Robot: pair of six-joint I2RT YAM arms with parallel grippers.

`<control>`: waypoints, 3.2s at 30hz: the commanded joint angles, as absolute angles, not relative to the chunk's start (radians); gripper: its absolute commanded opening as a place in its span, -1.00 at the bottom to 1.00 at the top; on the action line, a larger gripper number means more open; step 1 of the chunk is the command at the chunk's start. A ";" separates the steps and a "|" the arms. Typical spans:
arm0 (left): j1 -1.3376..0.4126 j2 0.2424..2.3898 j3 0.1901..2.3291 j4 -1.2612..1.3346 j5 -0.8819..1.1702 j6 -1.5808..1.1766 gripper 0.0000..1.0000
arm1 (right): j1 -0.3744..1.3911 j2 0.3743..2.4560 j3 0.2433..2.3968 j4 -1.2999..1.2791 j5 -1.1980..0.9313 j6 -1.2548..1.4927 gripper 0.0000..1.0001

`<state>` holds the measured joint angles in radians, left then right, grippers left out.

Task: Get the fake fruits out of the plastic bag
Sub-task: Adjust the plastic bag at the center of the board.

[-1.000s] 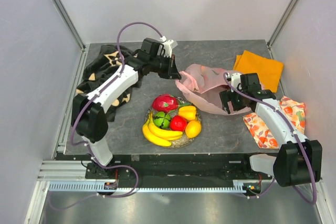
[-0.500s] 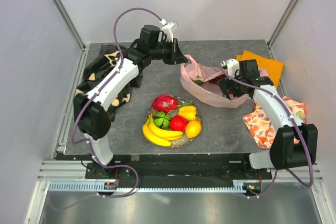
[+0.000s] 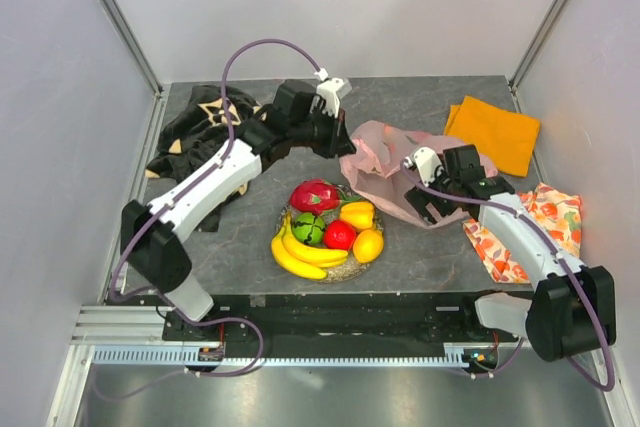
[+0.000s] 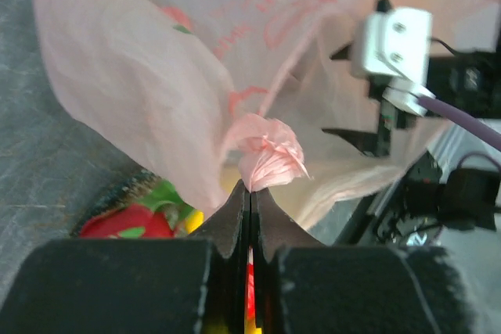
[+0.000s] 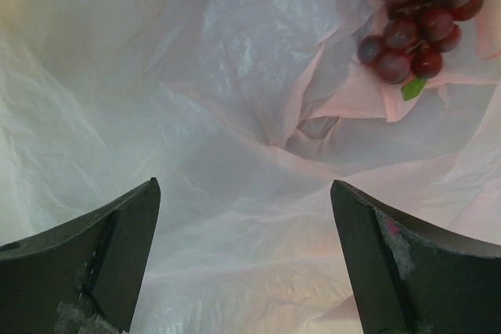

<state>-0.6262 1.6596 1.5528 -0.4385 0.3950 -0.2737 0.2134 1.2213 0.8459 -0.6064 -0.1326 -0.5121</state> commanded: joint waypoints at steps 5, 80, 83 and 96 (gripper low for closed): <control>-0.670 1.569 1.488 -0.365 0.135 -0.166 -0.97 | 0.221 1.302 0.937 -0.520 -0.159 -0.506 0.95; -0.667 1.666 1.649 -0.339 0.123 -0.334 -0.97 | 0.331 2.205 1.947 -0.842 -0.044 0.009 -0.06; -0.666 1.684 1.675 -0.339 0.091 -0.305 -0.97 | 0.324 2.091 1.902 -0.867 -0.073 -0.115 -0.35; -0.637 1.735 1.730 -0.327 0.063 -0.265 -0.97 | 0.311 1.573 1.444 -0.893 -0.149 -0.497 -0.76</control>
